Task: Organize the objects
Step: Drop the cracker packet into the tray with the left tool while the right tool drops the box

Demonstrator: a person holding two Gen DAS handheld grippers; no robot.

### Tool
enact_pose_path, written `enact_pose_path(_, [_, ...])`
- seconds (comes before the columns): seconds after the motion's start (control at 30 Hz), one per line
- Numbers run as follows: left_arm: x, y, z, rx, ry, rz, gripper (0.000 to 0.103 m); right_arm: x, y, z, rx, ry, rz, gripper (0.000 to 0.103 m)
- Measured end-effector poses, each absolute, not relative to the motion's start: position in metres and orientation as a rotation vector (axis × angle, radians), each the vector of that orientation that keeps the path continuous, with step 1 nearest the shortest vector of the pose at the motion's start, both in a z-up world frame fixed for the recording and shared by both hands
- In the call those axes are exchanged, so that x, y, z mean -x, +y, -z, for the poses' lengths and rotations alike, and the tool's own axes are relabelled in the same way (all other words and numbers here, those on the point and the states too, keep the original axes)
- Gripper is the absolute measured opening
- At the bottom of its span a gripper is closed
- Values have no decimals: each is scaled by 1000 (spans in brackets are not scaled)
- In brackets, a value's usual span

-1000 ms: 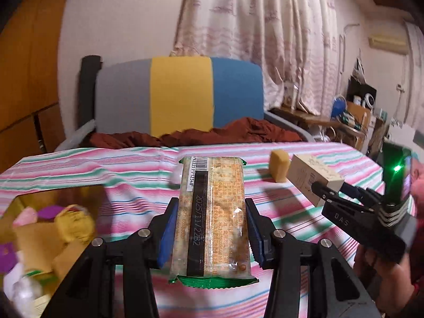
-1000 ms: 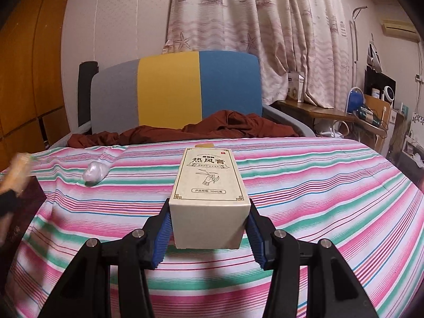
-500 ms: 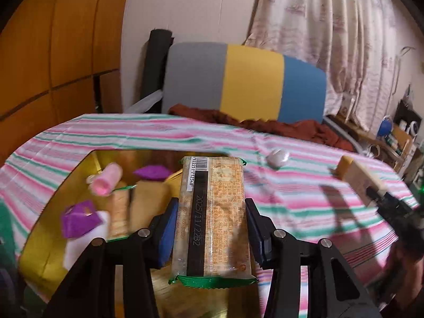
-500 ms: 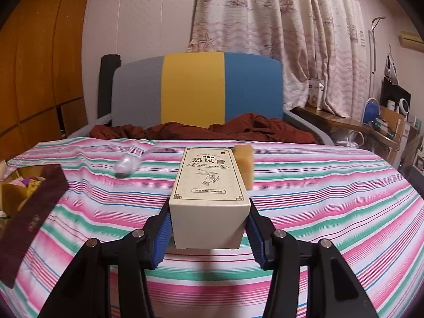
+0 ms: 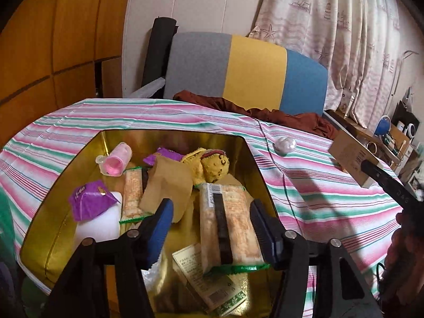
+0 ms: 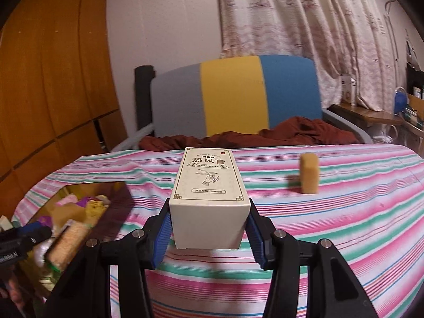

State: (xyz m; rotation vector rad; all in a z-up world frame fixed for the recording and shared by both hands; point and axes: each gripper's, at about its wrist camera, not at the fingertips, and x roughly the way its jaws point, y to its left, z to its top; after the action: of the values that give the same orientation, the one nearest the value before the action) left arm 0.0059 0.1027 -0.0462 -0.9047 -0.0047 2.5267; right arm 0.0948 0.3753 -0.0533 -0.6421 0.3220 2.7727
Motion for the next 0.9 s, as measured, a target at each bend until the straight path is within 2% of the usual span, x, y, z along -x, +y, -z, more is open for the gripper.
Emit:
enact_pose_path(0.07, [-8,100,46,902,-8,-2530,64,-92,368,51,652,344,-2789,51])
enact_pose_path(0.2, [-15,88,43,875,-38,-2554,80,-86,351,47,686,372,-2846,51])
enact_pose_path(0.33, [-22,71,37,830,-77,-2624,99,-80,321,38,712,319,-2928,51])
enact_pose_path(0.37, [-23,66,35,825,-84,-2638,100,-77,311,34,722,306,-2961,51])
enact_pose_path(0.63, [-23,23,40,899,-192,-2732,102,-37,251,16,895,322,-3116,51])
enact_pose_path(0.9, [-31,-9,47,927,-284,-2796,102,18,189,19,1145,249,-3157,51])
